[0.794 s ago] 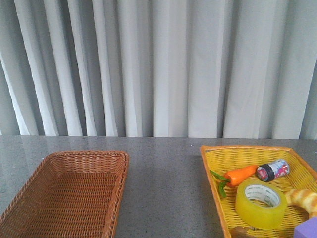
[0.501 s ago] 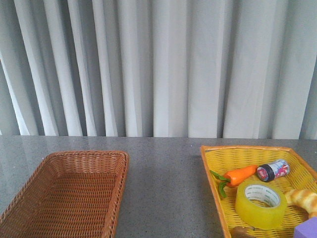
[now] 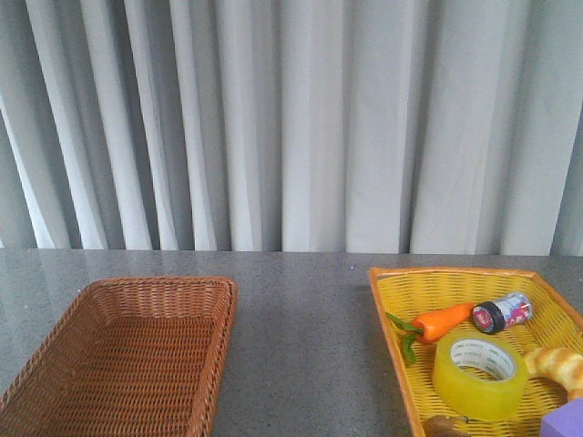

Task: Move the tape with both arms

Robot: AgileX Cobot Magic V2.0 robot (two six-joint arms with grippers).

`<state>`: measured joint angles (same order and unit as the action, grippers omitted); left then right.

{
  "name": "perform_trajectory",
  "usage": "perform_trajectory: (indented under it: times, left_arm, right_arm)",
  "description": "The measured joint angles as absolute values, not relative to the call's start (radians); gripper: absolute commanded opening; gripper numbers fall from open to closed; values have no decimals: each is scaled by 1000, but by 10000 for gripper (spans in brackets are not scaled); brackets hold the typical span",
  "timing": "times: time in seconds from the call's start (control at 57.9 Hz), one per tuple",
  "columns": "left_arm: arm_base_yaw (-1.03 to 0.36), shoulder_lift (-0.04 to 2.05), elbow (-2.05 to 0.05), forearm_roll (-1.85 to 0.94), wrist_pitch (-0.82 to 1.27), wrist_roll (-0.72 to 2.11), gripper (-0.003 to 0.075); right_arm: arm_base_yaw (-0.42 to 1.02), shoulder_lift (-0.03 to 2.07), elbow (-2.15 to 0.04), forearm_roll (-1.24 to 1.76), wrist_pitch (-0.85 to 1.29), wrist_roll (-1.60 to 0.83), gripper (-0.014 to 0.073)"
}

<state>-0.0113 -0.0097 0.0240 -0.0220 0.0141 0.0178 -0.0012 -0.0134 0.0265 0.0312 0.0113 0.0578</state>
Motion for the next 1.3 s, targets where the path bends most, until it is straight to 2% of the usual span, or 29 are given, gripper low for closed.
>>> perform_trajectory:
  times: [0.898, 1.295]
  left_arm:
    - [-11, -10, 24, -22, 12, 18, -6]
    - [-11, -10, 1, -41, 16, -15, -6]
  right_arm:
    - [-1, -13, 26, 31, 14, 58, -4]
    - [-1, -13, 3, 37, 119, 32, -4]
